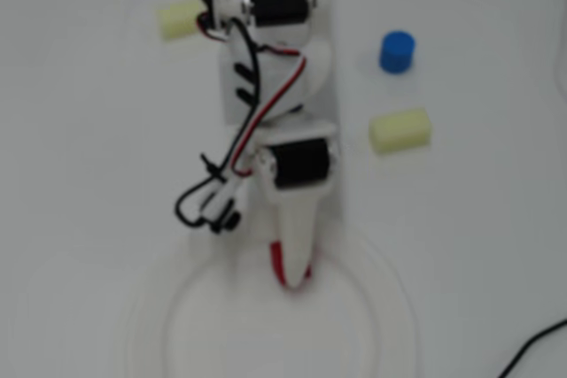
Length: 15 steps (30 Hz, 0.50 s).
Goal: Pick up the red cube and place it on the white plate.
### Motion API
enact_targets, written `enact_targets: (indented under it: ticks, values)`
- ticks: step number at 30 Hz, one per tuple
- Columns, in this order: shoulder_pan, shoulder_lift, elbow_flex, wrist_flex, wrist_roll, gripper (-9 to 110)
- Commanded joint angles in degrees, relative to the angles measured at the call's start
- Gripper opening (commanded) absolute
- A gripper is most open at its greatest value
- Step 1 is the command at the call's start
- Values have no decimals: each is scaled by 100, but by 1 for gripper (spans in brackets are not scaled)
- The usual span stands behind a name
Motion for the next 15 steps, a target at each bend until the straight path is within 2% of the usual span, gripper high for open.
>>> enact_targets:
  ticks: [1,4,8,15]
  values:
    - [44,123,-255,-97,-26,0]
    - [62,316,-246,26,-18,1]
    - [62,624,-246,264,-18,14]
    - [132,1600,-255,1072,193,23]
